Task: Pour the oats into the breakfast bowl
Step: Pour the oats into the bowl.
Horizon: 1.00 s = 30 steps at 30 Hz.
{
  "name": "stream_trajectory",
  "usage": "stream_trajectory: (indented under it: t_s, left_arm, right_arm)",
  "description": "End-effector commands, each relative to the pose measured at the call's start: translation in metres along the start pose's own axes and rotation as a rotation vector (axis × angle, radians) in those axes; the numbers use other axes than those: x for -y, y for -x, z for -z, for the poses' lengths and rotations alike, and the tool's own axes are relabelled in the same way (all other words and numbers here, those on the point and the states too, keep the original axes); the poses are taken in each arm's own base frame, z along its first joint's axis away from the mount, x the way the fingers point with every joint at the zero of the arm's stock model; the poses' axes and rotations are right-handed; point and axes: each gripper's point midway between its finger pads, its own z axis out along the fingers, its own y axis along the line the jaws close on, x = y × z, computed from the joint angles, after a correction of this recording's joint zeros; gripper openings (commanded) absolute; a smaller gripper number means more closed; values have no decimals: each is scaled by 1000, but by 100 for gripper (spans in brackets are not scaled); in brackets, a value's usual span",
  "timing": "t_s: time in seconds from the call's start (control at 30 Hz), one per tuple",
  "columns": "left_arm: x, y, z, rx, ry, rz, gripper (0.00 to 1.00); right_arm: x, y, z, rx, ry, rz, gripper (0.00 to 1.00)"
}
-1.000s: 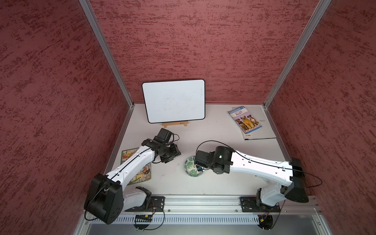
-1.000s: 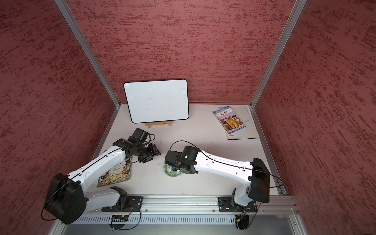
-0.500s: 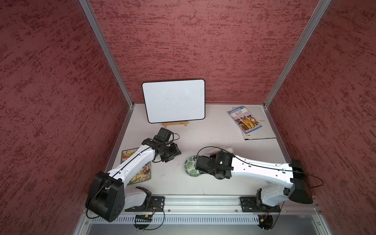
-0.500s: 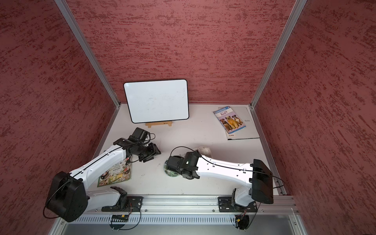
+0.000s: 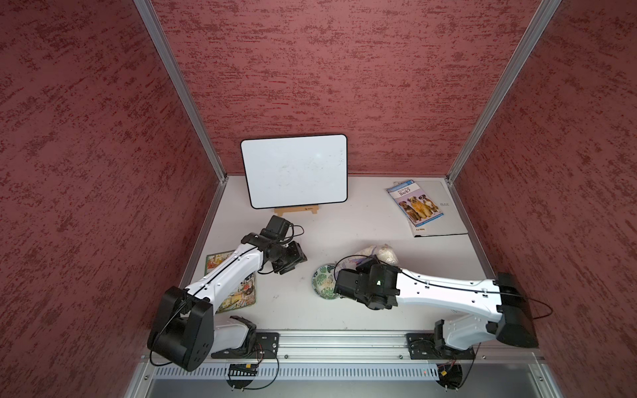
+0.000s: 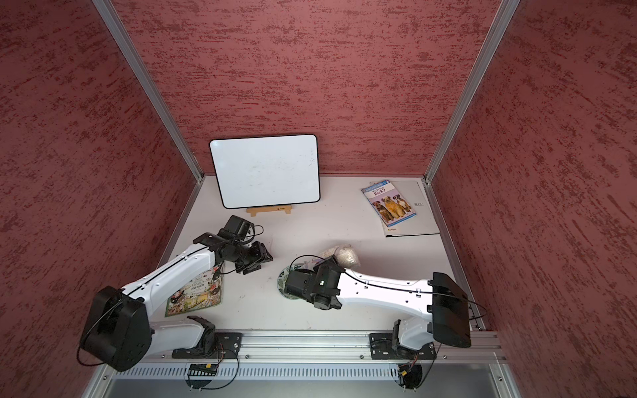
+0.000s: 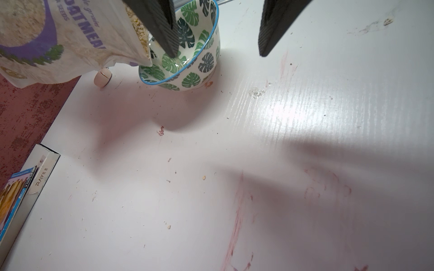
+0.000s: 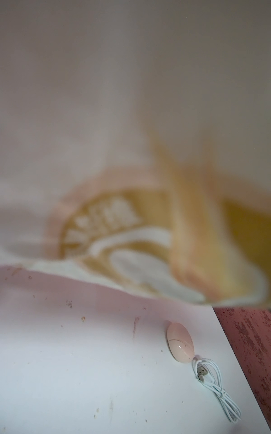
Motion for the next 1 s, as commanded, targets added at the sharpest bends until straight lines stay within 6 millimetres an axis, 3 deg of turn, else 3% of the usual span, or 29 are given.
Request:
stream_trajectory:
  t_s: [0.0, 0.33, 0.53, 0.73, 0.87, 0.97]
  left_arm:
    - [3, 4, -2, 7, -19, -13, 57]
    - [3, 4, -3, 1, -22, -14, 56]
    - [3, 5, -3, 3, -24, -12, 56]
    - [3, 4, -4, -4, -28, -16, 56]
    - [2, 2, -3, -5, -28, -16, 56]
    - [2, 2, -3, -5, -30, -14, 56]
  right_arm:
    - [42, -21, 18, -63, -196, -83, 23]
    - [33, -14, 24, -69, -218, -13, 22]
    - [31, -24, 28, -90, -227, -16, 23]
    - [23, -14, 19, -104, -211, 17, 23]
    - [26, -25, 24, -119, -231, 9, 23]
    - [26, -18, 21, -110, -235, 14, 23]
